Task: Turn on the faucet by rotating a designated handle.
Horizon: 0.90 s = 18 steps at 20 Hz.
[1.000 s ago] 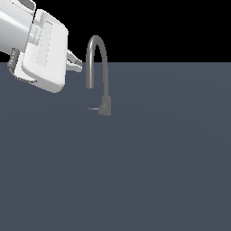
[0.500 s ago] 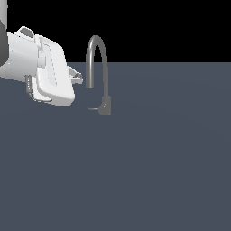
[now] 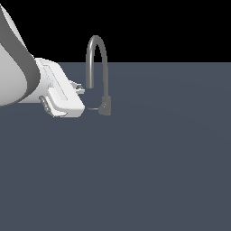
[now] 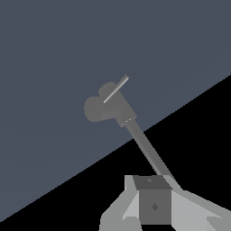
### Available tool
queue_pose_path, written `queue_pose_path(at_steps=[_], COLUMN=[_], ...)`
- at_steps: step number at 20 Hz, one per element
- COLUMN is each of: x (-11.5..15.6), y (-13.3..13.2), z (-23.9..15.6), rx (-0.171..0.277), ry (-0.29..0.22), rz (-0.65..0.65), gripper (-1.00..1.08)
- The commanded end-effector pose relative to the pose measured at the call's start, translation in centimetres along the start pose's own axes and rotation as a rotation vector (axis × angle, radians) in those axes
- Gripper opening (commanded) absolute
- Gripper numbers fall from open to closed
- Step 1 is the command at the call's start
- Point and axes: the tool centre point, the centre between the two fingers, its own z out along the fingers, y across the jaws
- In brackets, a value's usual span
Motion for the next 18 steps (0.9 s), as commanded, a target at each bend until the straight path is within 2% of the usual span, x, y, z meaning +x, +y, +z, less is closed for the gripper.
queue_pose_path(at_steps=[1, 18], x=[0.9, 6.5], y=[-0.2, -2.0], z=[0.5, 4.3], rx=[-0.042, -0.320], ry=[-0.005, -0.044], rz=[-0.041, -0.323], gripper=[-1.00, -1.00])
